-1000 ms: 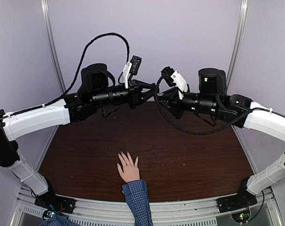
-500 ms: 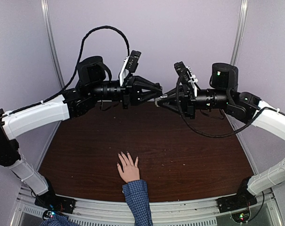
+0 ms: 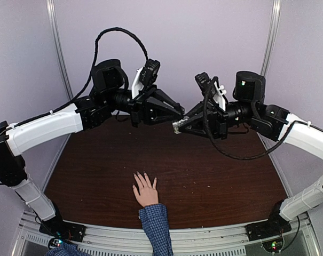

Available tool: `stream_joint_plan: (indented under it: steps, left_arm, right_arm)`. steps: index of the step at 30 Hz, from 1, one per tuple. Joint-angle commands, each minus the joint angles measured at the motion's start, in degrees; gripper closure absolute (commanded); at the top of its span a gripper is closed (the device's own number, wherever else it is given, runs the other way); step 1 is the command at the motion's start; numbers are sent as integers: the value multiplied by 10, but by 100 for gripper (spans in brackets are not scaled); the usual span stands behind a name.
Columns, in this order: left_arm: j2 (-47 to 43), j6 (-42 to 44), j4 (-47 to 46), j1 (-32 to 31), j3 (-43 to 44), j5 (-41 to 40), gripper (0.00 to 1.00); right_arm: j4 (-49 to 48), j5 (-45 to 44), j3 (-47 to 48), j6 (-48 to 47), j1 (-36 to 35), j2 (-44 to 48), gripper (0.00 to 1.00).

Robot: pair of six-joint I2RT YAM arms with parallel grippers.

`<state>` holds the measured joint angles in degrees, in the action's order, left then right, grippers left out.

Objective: Paint the nails
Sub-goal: Screw the nail polish bottle cap onto the nail polish bottle.

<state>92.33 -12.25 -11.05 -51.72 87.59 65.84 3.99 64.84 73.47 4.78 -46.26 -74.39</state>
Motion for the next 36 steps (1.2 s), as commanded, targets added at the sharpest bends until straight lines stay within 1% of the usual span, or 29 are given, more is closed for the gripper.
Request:
stream_joint_plan:
  steps: [1,3,4,5,7,9,11,12,14,16,18,21,25,31,34,36]
  left_arm:
    - [34,11,88,0,-4,79,99]
    - [34,13,94,1,-1,75,97]
    - [32,14,95,2,-3,68,94]
    - [28,13,93,4,-4,62,90]
    - [14,8,86,12,-14,36,83]
    - [-14,3,84,25,-24,-13,76]
    - [-44,-8,72,42,-42,-65,69]
    - [-63,-17,55,50,-57,-92,62]
    - [-94,-22,36,59,-84,-147,58]
    - [-115,-17,37,60,-98,-196,55]
    - [-122,-15,49,60,-101,-235,55]
    - [-122,-14,77,57,-98,-318,56]
    - [-118,-5,85,33,-99,-420,55]
    - [-89,-16,74,0,-75,-493,56]
    - [-66,-48,64,-5,-60,-518,57]
    - [-55,-67,49,-6,-55,-524,58]
  right_arm:
    - [-169,77,45,58,-3,5,100]
    - [-170,80,46,62,-2,1,100]
    - [-162,77,47,58,-2,0,100]
    - [-145,69,49,47,-2,1,100]
    - [-77,43,56,-4,0,4,100]
    - [-16,11,58,-54,2,9,100]
    - [7,-23,48,-72,3,18,100]
    - [10,-42,41,-75,3,23,100]
    - [16,-87,29,-80,4,30,100]
    - [32,-138,22,-88,4,33,100]
    - [50,-208,21,-92,4,31,100]
    - [55,-314,18,-89,2,26,100]
    - [64,-434,18,-92,-13,15,100]
    - [68,-582,17,-105,-53,5,100]
    - [73,-682,21,-127,-90,-6,100]
    - [77,-722,26,-141,-107,-15,100]
